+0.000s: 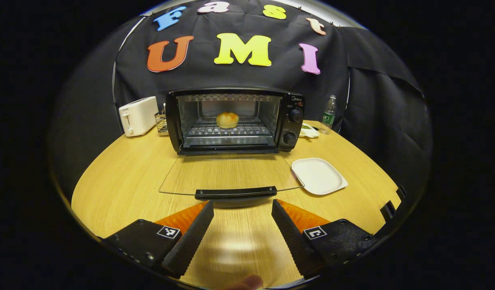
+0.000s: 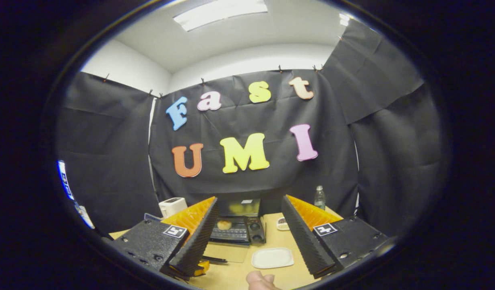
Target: Open the electric oven with the left hand, put the food in, and close the electric oven.
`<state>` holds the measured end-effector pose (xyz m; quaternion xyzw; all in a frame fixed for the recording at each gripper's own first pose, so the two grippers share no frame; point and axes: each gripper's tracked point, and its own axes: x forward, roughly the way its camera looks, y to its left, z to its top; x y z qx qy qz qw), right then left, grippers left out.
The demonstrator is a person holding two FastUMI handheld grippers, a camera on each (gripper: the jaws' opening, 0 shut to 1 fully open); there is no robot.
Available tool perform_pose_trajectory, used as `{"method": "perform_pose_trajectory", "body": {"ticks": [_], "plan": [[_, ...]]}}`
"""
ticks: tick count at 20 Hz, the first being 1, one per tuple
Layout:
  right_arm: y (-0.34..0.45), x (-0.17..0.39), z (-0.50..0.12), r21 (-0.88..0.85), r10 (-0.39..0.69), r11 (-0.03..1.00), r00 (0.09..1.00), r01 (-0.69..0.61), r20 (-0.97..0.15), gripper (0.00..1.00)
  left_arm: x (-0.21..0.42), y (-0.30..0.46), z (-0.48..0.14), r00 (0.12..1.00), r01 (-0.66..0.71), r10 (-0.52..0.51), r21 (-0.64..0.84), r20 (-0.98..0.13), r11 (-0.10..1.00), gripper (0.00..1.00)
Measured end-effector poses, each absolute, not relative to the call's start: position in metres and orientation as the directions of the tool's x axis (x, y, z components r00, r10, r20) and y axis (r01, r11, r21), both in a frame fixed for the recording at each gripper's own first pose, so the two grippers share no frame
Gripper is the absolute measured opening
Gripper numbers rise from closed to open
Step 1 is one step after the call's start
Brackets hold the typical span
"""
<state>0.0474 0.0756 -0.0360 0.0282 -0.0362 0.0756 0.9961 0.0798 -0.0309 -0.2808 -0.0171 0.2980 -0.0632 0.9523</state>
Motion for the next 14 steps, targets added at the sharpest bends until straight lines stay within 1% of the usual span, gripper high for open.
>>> {"method": "perform_pose_trajectory", "body": {"ticks": [4, 8, 10, 12, 13, 14], "plan": [[0.058, 0.039, -0.038, 0.069, 0.128, 0.988, 0.987, -0.135, 0.093, 0.94, 0.083, -0.033, -0.301, 0.78, 0.077, -0.102, -0.068, -0.617, 0.995, 0.95], [0.054, 0.038, -0.049, 0.092, 0.143, 0.985, 0.987, -0.149, 0.073, 0.94, 0.089, -0.031, -0.313, 0.76, 0.051, -0.068, -0.045, -0.646, 0.998, 0.96], [0.055, 0.038, -0.052, 0.083, 0.153, 0.984, 0.986, -0.158, 0.063, 0.94, 0.095, -0.034, -0.323, 0.739, 0.055, -0.07, -0.043, -0.67, 0.998, 0.95], [0.051, 0.037, -0.053, 0.075, 0.149, 0.985, 0.987, -0.153, 0.06, 0.94, 0.102, -0.031, -0.33, 0.722, 0.038, -0.048, -0.03, -0.69, 0.999, 0.95], [0.051, 0.035, -0.052, 0.078, 0.149, 0.985, 0.987, -0.153, 0.06, 0.94, 0.103, -0.029, -0.337, 0.699, 0.028, -0.04, -0.028, -0.714, 0.999, 0.96], [0.051, 0.033, -0.051, 0.082, 0.149, 0.985, 0.987, -0.153, 0.063, 0.94, 0.105, -0.028, -0.338, 0.702, 0.022, -0.025, -0.013, -0.712, 1.0, 0.86]]}}
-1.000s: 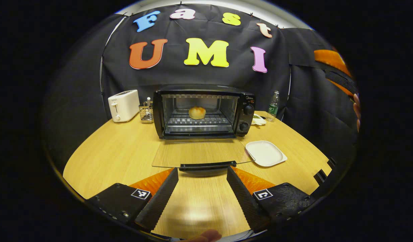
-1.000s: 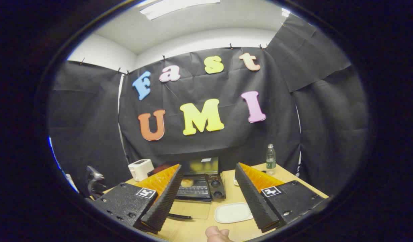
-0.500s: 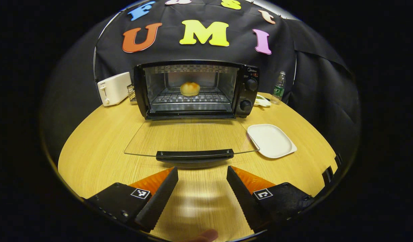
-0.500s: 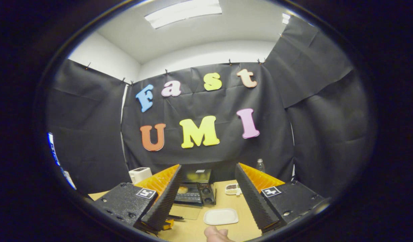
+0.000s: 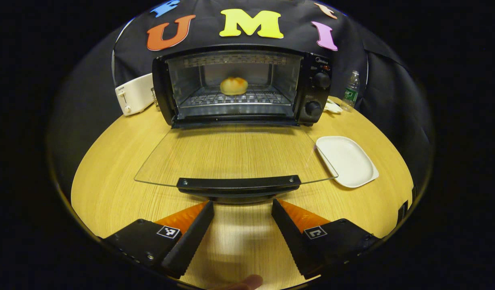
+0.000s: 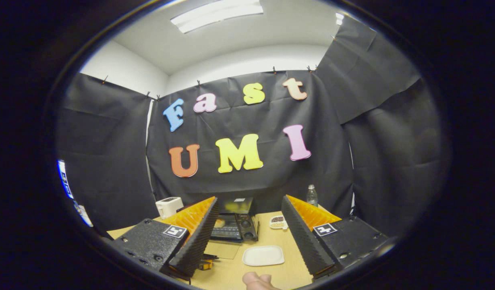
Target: Open the electric oven with the left hand, put the food in, and close the electric oven.
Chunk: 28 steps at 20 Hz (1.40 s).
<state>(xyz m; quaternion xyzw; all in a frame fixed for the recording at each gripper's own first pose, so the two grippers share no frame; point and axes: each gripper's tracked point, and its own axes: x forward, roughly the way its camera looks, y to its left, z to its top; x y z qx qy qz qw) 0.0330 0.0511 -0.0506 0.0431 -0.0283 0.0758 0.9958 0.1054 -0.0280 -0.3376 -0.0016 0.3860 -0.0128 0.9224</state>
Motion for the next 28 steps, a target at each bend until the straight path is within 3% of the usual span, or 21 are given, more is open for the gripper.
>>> {"method": "perform_pose_trajectory", "body": {"ticks": [1, 8, 20, 28], "plan": [[0.051, 0.032, -0.049, 0.086, 0.147, 0.984, 0.987, -0.153, 0.067, 0.94, 0.107, -0.03, -0.336, 0.701, 0.026, -0.026, -0.011, -0.712, 1.0, 0.96], [0.067, 0.022, -0.044, 0.089, 0.175, 0.98, 0.983, -0.18, 0.062, 0.94, 0.104, -0.031, -0.334, 0.678, 0.025, -0.041, -0.034, -0.734, 0.999, 0.95], [0.065, 0.032, -0.052, 0.101, 0.162, 0.981, 0.987, -0.163, 0.019, 0.96, 0.109, -0.031, -0.303, 0.727, 0.047, -0.077, -0.063, -0.682, 0.997, 0.95], [0.049, 0.043, -0.061, 0.105, 0.138, 0.985, 0.99, -0.137, 0.0, 0.96, 0.132, -0.019, -0.278, 0.77, 0.042, -0.029, 0.006, -0.637, 0.999, 0.96]]}}
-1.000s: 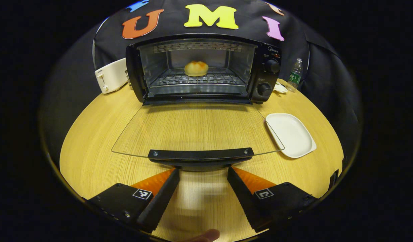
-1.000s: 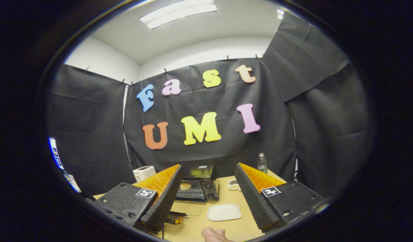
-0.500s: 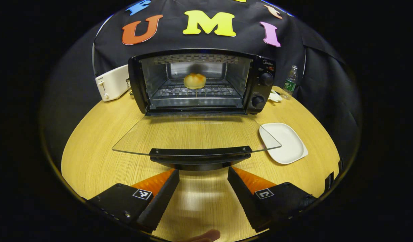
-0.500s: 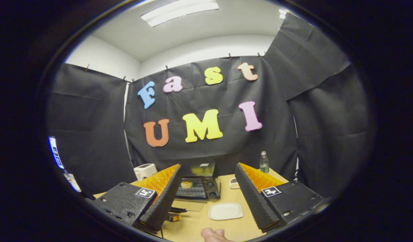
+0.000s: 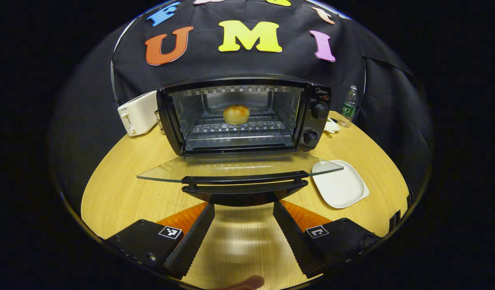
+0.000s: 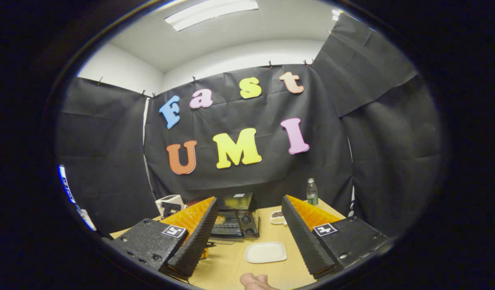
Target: Open the electric oven with the left hand, put the food in, and close the electric oven.
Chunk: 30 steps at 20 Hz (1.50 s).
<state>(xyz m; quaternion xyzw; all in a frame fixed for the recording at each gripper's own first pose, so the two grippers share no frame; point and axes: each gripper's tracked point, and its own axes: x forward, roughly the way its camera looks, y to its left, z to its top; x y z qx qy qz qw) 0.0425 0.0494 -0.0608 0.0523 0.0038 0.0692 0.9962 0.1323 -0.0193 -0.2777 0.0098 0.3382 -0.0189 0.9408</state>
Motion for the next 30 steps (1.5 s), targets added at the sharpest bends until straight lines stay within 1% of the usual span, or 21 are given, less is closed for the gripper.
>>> {"method": "perform_pose_trajectory", "body": {"ticks": [4, 10, 15, 16, 17, 19, 22, 26, 28, 30], "plan": [[0.027, 0.052, -0.066, 0.105, 0.086, 0.991, 0.996, -0.085, -0.006, 0.96, 0.149, -0.016, -0.266, 0.788, 0.029, -0.037, -0.022, -0.615, 0.999, 0.96], [0.015, 0.064, -0.082, 0.134, 0.072, 0.989, 0.997, -0.066, -0.042, 0.96, 0.186, -0.004, -0.246, 0.826, 0.005, -0.014, -0.017, -0.563, 1.0, 0.96], [0.014, 0.07, -0.092, 0.15, 0.063, 0.987, 0.996, -0.052, -0.069, 0.96, 0.227, 0.004, -0.222, 0.883, -0.012, 0.037, 0.056, -0.467, 0.998, 0.95], [0.015, 0.07, -0.092, 0.151, 0.064, 0.987, 0.995, -0.052, -0.071, 0.96, 0.237, 0.004, -0.216, 0.893, -0.016, 0.041, 0.059, -0.448, 0.998, 1.0], [0.015, 0.069, -0.092, 0.151, 0.064, 0.987, 0.995, -0.053, -0.073, 0.96, 0.244, 0.005, -0.21, 0.902, -0.02, 0.043, 0.059, -0.429, 0.998, 0.96], [0.015, 0.069, -0.091, 0.143, 0.061, 0.988, 0.995, -0.05, -0.073, 0.96, 0.252, 0.003, -0.197, 0.92, -0.022, 0.039, 0.048, -0.391, 0.999, 0.96], [0.013, 0.067, -0.084, 0.127, 0.049, 0.991, 0.997, -0.042, -0.057, 0.96, 0.241, -0.001, -0.168, 0.948, 0.003, 0.007, 0.032, -0.32, 0.999, 0.96], [0.023, 0.059, -0.077, 0.114, 0.064, 0.992, 0.997, -0.058, -0.045, 0.96, 0.208, 0.001, -0.131, 0.97, 0.002, 0.005, 0.028, -0.244, 1.0, 0.95], [0.028, 0.054, -0.069, 0.112, 0.069, 0.992, 0.997, -0.065, -0.036, 0.96, 0.191, -0.001, -0.11, 0.981, 0.0, 0.0, 0.001, -0.195, 1.0, 0.95], [0.026, 0.05, -0.062, 0.117, 0.058, 0.992, 0.998, -0.055, -0.025, 0.96, 0.172, -0.005, -0.094, 0.984, 0.01, -0.016, -0.033, -0.175, 0.999, 0.95]]}}
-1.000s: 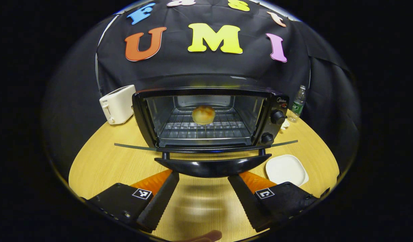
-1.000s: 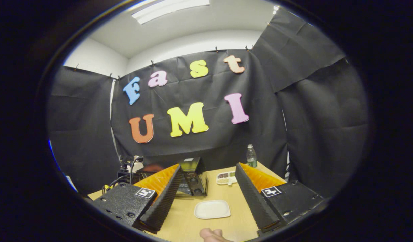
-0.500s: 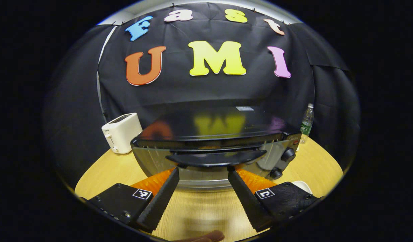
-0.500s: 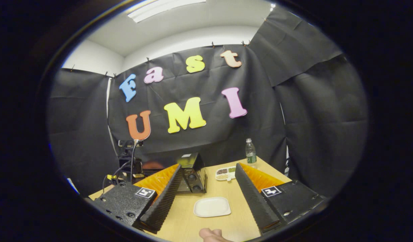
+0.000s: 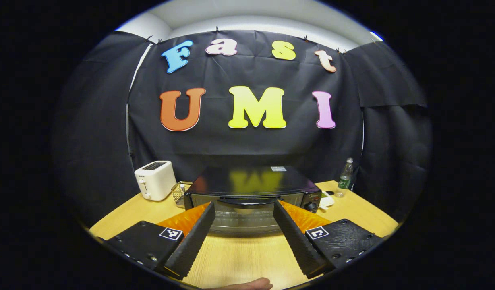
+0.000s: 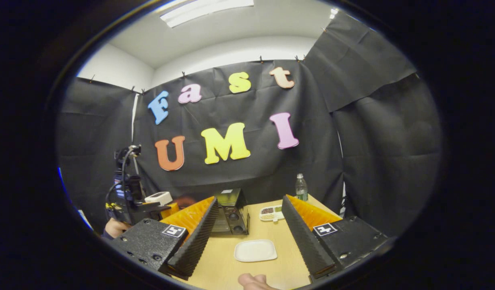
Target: Open the electric oven with the left hand, put the food in, and close the electric oven.
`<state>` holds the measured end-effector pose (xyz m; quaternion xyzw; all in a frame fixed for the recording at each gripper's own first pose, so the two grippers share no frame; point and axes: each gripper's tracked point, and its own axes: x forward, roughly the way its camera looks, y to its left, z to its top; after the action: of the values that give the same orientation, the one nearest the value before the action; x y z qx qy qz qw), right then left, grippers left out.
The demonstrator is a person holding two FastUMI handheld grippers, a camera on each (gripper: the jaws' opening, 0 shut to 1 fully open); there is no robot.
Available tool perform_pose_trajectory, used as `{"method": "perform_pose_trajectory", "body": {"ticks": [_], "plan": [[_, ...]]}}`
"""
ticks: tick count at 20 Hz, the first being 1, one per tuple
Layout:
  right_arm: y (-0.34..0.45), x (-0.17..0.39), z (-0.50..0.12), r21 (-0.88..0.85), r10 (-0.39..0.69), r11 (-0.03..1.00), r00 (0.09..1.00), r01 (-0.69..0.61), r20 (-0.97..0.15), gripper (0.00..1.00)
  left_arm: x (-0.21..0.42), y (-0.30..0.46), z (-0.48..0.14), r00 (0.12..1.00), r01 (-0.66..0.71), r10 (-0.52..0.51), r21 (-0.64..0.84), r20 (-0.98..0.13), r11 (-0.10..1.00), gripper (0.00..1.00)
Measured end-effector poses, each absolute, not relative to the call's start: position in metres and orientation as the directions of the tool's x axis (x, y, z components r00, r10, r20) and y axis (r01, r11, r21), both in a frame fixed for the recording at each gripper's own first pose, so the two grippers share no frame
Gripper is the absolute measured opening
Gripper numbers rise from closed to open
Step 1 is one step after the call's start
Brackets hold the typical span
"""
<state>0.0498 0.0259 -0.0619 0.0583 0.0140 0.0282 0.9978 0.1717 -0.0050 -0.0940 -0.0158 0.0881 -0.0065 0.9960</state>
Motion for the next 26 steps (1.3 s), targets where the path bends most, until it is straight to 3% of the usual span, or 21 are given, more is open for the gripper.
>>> {"method": "perform_pose_trajectory", "body": {"ticks": [2, 3, 9, 14, 15, 17, 26], "plan": [[0.024, 0.045, -0.053, 0.124, 0.044, 0.991, 0.999, -0.042, -0.013, 0.96, 0.151, -0.005, -0.076, 0.988, 0.021, -0.026, -0.034, -0.15, 0.999, 0.92], [0.023, 0.041, -0.05, 0.128, 0.041, 0.991, 0.999, -0.04, -0.007, 0.96, 0.141, -0.003, -0.065, 0.991, 0.014, -0.017, -0.024, -0.13, 1.0, 0.95], [0.016, 0.032, -0.036, 0.12, 0.014, 0.993, 1.0, -0.016, 0.014, 0.96, 0.074, -0.008, -0.033, 0.999, 0.01, -0.01, 0.01, -0.05, 1.0, 0.94], [0.029, 0.023, -0.044, 0.111, 0.064, 0.992, 0.998, -0.062, -0.013, 0.96, 0.023, -0.008, -0.025, 0.999, 0.002, 0.0, 0.054, -0.032, 0.999, 0.95], [0.029, 0.021, -0.043, 0.106, 0.071, 0.992, 0.997, -0.069, -0.008, 0.96, 0.015, -0.009, -0.024, 1.0, 0.001, 0.001, 0.056, -0.026, 0.998, 1.0], [0.034, 0.019, -0.046, 0.077, 0.087, 0.993, 0.996, -0.085, -0.012, 0.96, 0.004, -0.017, -0.025, 0.999, 0.025, -0.024, 0.064, -0.023, 0.998, 0.95], [0.061, 0.018, -0.048, -0.009, 0.162, 0.987, 0.987, -0.162, -0.005, 0.96, -0.006, -0.01, -0.014, 1.0, 0.005, -0.005, 0.048, 0.005, 0.999, 0.95]]}}
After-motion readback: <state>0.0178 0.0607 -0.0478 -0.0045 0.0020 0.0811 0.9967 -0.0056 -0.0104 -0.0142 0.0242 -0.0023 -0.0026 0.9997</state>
